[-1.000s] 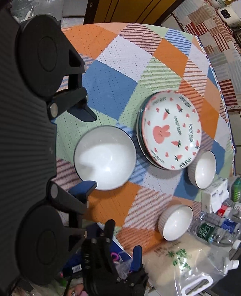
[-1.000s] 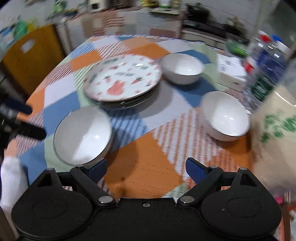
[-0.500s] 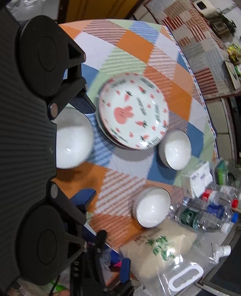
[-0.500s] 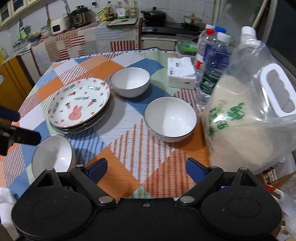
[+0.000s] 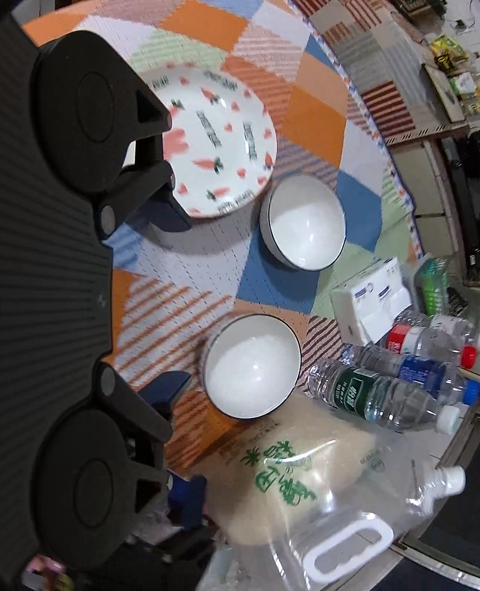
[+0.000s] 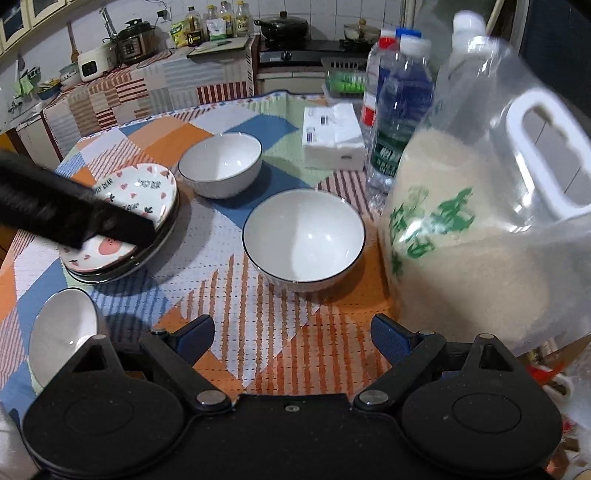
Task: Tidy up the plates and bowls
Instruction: 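Move both grippers to the white bowl by the rice bag, close on rim, then carry the bowl with both grippers, lower it into the first bowl, open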
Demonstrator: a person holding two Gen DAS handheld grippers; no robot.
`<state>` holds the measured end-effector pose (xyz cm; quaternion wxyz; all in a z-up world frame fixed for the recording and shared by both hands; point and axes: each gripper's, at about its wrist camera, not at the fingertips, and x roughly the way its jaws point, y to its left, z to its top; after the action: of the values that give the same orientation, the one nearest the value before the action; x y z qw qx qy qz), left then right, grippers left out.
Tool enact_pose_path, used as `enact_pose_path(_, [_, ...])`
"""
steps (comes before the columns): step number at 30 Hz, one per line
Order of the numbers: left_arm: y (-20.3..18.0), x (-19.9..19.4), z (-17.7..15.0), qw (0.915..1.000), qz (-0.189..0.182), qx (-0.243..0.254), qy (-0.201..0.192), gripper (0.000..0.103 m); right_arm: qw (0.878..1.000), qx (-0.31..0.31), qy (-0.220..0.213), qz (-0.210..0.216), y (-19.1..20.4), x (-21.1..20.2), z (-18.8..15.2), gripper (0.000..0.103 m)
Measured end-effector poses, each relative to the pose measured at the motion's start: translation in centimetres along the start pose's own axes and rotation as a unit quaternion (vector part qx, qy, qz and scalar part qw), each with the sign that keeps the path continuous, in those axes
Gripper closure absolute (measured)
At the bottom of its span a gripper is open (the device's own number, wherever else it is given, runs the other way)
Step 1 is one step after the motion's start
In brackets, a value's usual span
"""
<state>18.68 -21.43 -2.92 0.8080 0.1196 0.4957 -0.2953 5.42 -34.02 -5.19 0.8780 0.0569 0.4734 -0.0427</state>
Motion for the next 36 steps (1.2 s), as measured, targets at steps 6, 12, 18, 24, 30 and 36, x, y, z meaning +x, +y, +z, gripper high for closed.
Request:
enact_pose_path(6, [-0.1, 5.4, 1.2, 0.9992, -0.008, -0.038, 0.012, 0.032, 1.000, 0.005, -0.029, 0.008, 0.3, 3.7, -0.8, 0.009])
enact_pose_path(12, [-0.5, 9.2, 1.7, 0.9981, -0.019, -0.054, 0.021, 0.045, 0.999, 0.000, -0.046, -0.014, 1.2, 7.3, -1.0, 0.009])
enact_pose_path(18, [-0.8, 11.8, 2.2, 0.9977, -0.019, -0.056, 0.035, 0.059, 0.998, -0.001, -0.042, -0.042, 1.1, 9.7, -0.6, 0.009])
enact_pose_path(24, [-0.1, 12.5, 2.1, 0.9927, -0.065, -0.089, 0.049, 0.089, 0.997, 0.016, -0.067, -0.022, 0.3, 11.2, -0.1, 0.009])
enact_pose_path(30, [0.3, 11.6, 1.4, 0.9931, -0.056, -0.086, 0.058, 0.090, 0.998, -0.013, -0.060, 0.005, 0.4, 10.9, -0.1, 0.018])
enact_pose_path(36, [0.2, 9.2, 0.8, 0.9941, -0.048, -0.078, 0.059, 0.090, 0.997, -0.032, -0.073, 0.011, 1.5, 8.8, -0.6, 0.018])
